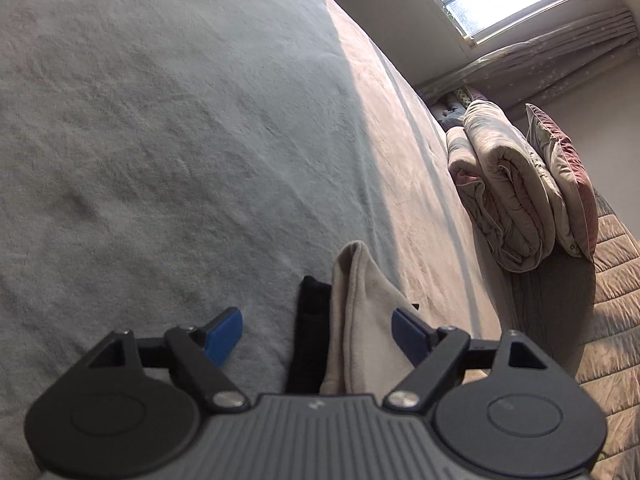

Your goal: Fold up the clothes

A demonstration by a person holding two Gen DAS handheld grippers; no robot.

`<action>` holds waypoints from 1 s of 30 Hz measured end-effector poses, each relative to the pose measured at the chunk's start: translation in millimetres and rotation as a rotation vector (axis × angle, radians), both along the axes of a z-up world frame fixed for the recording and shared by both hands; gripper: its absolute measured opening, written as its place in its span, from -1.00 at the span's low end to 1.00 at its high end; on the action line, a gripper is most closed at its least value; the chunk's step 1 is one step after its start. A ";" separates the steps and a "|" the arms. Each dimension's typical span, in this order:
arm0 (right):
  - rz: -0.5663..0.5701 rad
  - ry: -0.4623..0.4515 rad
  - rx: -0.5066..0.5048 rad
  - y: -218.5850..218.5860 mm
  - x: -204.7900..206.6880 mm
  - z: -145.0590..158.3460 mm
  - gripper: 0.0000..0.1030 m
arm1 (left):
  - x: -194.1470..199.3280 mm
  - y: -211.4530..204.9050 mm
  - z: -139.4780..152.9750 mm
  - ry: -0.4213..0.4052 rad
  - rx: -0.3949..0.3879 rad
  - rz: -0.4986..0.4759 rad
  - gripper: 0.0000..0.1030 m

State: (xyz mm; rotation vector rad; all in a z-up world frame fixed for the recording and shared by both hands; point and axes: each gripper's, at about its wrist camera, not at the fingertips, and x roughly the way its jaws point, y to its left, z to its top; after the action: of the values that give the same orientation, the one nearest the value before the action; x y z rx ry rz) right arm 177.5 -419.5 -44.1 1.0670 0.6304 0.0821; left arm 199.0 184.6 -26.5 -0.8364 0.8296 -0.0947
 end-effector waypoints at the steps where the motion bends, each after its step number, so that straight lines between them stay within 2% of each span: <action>1: 0.009 0.002 -0.003 1.9 -1.7 -1.1 0.02 | -3.2 -0.7 1.3 0.009 0.007 -0.018 0.62; 4: 0.036 0.009 -0.011 7.5 -6.9 -4.3 0.03 | -8.9 -5.4 -2.4 0.054 -0.006 -0.099 0.63; 7: 0.063 0.017 -0.018 13.0 -12.1 -7.5 0.05 | -6.2 -9.9 -11.5 0.068 -0.063 -0.158 0.73; 9: 0.082 0.021 -0.024 16.8 -15.5 -9.6 0.17 | -5.9 -10.1 -16.4 0.060 -0.098 -0.150 0.78; 12: 0.096 0.022 -0.046 27.0 -15.0 -11.2 0.18 | -4.0 -12.6 -22.4 0.043 -0.141 -0.131 0.79; 18: 0.098 0.009 -0.123 57.9 -1.2 -10.7 0.18 | 1.1 -38.2 -25.0 -0.037 -0.112 -0.099 0.77; 19: 0.098 0.007 -0.136 63.0 1.1 -10.6 0.17 | 0.5 -44.6 -24.8 -0.050 -0.094 -0.085 0.76; 20: 0.098 0.005 -0.149 68.2 3.4 -10.6 0.04 | -0.6 -53.4 -22.6 -0.059 -0.053 -0.071 0.73; 21: 0.098 0.003 -0.162 73.3 5.6 -10.5 -0.27 | -1.6 -62.2 -20.3 -0.069 -0.012 -0.057 0.55; 22: 0.099 0.000 -0.175 78.5 7.9 -10.4 -0.30 | -2.4 -70.3 -18.7 -0.073 0.028 -0.047 0.33; 23: 0.099 -0.002 -0.188 83.6 10.2 -10.3 -0.34 | -2.3 -76.4 -18.8 -0.058 0.064 -0.051 -0.31; 26: 0.081 -0.004 -0.222 93.8 9.3 -6.2 -0.41 | -8.9 -77.6 -14.9 -0.046 0.097 -0.033 -0.43; 30: 0.067 -0.019 -0.229 94.6 -4.6 13.3 -0.45 | -23.8 -70.0 2.8 -0.078 0.051 -0.032 -0.44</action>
State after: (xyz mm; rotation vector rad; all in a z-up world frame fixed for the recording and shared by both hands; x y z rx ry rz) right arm 172.9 -324.9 -30.7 0.8234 0.6426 0.0763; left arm 175.2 114.6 -23.7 -0.7664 0.7692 -0.1332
